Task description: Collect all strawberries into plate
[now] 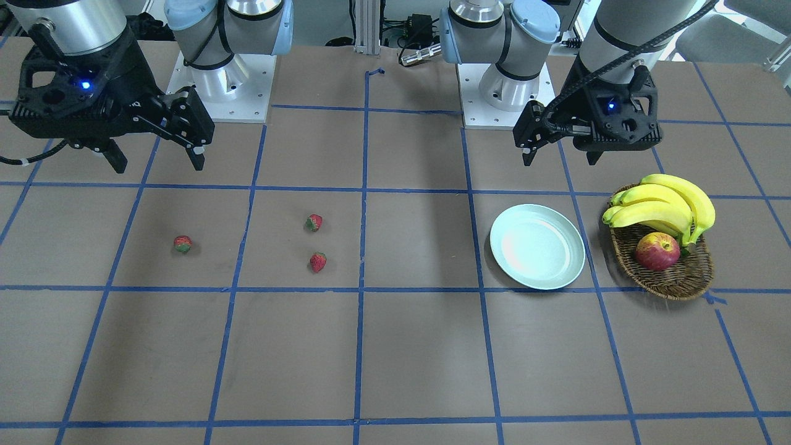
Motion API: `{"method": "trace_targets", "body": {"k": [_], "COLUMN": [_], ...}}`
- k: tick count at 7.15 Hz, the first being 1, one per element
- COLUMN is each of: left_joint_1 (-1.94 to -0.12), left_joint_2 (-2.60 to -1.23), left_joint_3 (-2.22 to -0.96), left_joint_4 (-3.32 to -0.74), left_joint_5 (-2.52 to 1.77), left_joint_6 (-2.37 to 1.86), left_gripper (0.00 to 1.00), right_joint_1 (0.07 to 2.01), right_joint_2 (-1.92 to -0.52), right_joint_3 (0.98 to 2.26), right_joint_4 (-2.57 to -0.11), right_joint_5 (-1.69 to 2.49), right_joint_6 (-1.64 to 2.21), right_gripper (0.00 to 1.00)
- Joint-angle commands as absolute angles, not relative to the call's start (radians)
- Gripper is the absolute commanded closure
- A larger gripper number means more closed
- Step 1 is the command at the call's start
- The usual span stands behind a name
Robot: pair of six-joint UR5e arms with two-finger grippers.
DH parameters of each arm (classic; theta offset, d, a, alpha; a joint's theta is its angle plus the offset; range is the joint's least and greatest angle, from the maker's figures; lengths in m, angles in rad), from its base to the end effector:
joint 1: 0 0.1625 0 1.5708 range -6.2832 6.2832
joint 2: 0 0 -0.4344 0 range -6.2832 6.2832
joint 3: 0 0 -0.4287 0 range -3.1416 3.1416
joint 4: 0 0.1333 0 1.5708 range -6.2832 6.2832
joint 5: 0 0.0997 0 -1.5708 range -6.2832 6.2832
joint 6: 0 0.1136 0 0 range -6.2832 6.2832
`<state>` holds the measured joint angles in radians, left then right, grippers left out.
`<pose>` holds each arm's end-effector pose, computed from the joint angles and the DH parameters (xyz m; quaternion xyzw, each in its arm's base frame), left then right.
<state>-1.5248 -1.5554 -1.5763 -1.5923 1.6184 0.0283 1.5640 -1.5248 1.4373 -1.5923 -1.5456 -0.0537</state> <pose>-0.1038 -0.5257 0.4865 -0.0087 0.9997 0.0067 0.0236 0.1324 -0.5594 0.5319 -0.0241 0.9981 -0.0548 0.0109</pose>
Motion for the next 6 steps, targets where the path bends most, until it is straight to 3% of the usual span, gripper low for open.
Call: {"method": "trace_targets", "body": {"k": [1,6], "left_joint_1": [-1.525,-1.531], "left_joint_2": [-1.555,-1.551], "left_joint_3": [-1.578,-1.571], "left_joint_4": [-1.592,-1.592], "left_joint_5": [1.62,1.612], "left_joint_6": [0.029,0.029], "left_gripper": [0.0,0.0], "right_joint_1": [1.563,1.557], "right_joint_2": [-1.525,-1.525], "right_joint_3": [1.439,1.439], "right_joint_4": [-1.592,-1.588], "right_joint_5": [-1.548,-1.546], "right_joint_6": [-0.054,-0.084], "right_gripper": [0.0,0.0]}}
